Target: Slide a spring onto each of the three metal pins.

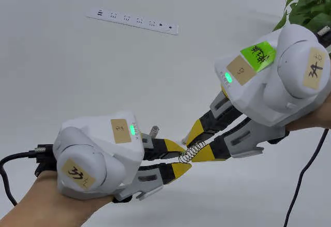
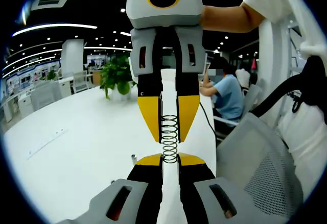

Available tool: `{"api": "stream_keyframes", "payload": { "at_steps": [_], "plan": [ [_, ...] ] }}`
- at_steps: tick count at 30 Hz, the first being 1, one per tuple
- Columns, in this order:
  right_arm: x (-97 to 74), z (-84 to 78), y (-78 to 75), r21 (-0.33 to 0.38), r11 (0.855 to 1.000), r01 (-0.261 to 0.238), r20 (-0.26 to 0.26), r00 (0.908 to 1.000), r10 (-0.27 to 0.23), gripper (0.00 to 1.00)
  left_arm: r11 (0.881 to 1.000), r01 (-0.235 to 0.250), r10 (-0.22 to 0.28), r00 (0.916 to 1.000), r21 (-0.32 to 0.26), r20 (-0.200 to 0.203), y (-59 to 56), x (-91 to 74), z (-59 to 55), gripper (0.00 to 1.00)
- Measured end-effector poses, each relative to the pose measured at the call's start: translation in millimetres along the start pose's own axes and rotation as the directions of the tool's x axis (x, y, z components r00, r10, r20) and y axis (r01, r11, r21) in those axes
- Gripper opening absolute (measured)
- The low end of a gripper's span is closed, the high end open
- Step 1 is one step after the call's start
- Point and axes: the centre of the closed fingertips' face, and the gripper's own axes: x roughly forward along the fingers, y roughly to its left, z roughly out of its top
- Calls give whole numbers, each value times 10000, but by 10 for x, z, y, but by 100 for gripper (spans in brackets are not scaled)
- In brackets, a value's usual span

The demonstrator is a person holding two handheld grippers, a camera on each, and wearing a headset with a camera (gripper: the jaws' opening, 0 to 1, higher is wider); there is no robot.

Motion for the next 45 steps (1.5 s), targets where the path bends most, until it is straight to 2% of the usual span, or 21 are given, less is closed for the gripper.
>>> {"api": "stream_keyframes", "payload": {
  "at_steps": [10,14,17,24,31,37,45],
  "plan": [
    [32,21,3,259,9996,100,171,9998,-104,12,10000,31,-31,10000,-78,-65,-6,-19,-32,11],
    [28,36,9,361,9993,138,246,9996,-147,12,10000,-60,59,9997,-55,-219,10,-30,-71,16],
    [5,35,-18,529,9983,235,368,9990,-255,12,9999,-106,104,9998,-86,-179,23,-68,-81,17],
    [-74,-13,-98,890,9943,593,402,9972,-631,12,9990,-430,424,9983,-132,-408,108,-217,-168,23],
    [-148,-184,-253,1397,9833,1169,122,9927,-1197,12,9945,-1029,1019,9934,-171,-535,267,-448,-259,31],
    [-176,-402,-462,1931,9630,1882,-439,9821,-1831,12,9894,-1443,1426,9871,-186,-730,388,-632,-373,41],
    [-93,-671,-671,2311,9448,2322,-1138,9709,-2107,12,9797,-1978,1949,9778,-316,-765,534,-867,-463,53]
  ]
}}
